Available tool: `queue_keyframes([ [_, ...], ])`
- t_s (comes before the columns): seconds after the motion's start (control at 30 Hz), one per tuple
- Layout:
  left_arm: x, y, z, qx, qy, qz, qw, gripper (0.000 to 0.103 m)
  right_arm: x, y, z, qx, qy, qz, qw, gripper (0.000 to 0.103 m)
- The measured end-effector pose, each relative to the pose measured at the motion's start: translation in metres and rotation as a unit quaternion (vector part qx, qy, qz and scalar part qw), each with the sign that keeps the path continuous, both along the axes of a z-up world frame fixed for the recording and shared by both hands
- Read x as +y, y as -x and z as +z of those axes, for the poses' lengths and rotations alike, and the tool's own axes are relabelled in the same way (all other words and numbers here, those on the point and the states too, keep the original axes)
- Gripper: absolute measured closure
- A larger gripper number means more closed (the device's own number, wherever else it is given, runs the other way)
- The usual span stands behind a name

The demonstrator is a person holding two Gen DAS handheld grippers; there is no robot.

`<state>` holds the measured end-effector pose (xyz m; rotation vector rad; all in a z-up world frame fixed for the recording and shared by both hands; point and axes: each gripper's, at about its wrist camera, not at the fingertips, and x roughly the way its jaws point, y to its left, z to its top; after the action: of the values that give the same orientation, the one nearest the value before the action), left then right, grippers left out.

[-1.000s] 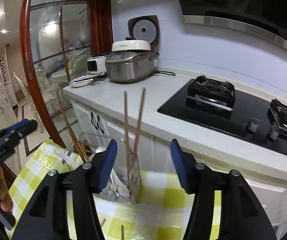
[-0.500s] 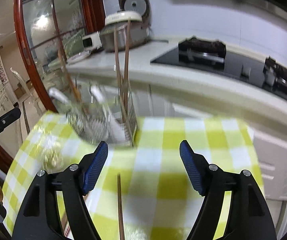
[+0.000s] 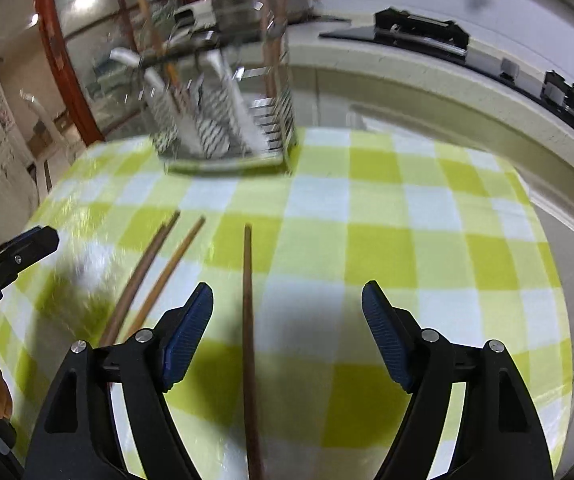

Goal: Organize utensils
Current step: 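Move both tools back down over the remaining chopsticks on the tablecloth, then close the right tool on a chopstick while the left tool grasps another chopstick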

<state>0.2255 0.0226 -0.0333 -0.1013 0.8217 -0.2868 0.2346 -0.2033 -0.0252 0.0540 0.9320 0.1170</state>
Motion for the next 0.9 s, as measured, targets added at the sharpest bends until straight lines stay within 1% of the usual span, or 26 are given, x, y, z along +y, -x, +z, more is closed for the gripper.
queue_keyframes([
  [0.13,-0.006,-0.004,-0.014,0.014,-0.014,-0.019,0.9996,0.05,0.01,-0.006,-0.014,0.02,0.008,0.016,1.0,0.031],
  [0.23,-0.007,-0.005,-0.022,0.023,-0.014,-0.021,0.9994,0.05,0.015,-0.009,-0.018,0.027,0.011,0.023,0.999,0.034],
  [0.37,-0.007,-0.007,-0.028,0.03,-0.013,-0.018,0.9993,0.05,0.018,-0.015,-0.025,0.042,0.02,0.03,0.998,0.047],
  [0.4,-0.007,-0.008,-0.028,0.03,-0.014,-0.018,0.9993,0.05,0.019,-0.017,-0.027,0.045,0.021,0.031,0.998,0.049],
  [0.47,-0.008,-0.008,-0.029,0.031,-0.017,-0.022,0.9991,0.05,0.02,-0.021,-0.03,0.05,0.022,0.032,0.998,0.055],
  [0.53,-0.011,-0.009,-0.03,0.03,-0.021,-0.027,0.999,0.05,0.022,-0.024,-0.032,0.052,0.027,0.035,0.998,0.057],
  [0.6,-0.013,-0.01,-0.03,0.031,-0.024,-0.031,0.9988,0.05,0.024,-0.027,-0.032,0.052,0.034,0.037,0.997,0.061],
  [0.7,-0.018,-0.013,-0.032,0.033,-0.031,-0.037,0.9983,0.052,0.024,-0.029,-0.031,0.051,0.036,0.043,0.997,0.074],
  [0.77,-0.021,-0.016,-0.033,0.037,-0.035,-0.045,0.9977,0.059,0.021,-0.03,-0.03,0.05,0.036,0.041,0.997,0.092],
  [0.83,-0.025,-0.02,-0.035,0.041,-0.039,-0.051,0.9971,0.063,0.015,-0.031,-0.031,0.05,0.024,0.037,0.998,0.094],
  [0.9,-0.029,-0.022,-0.037,0.043,-0.041,-0.057,0.9966,0.065,0.011,-0.03,-0.031,0.05,0.02,0.037,0.998,0.094],
])
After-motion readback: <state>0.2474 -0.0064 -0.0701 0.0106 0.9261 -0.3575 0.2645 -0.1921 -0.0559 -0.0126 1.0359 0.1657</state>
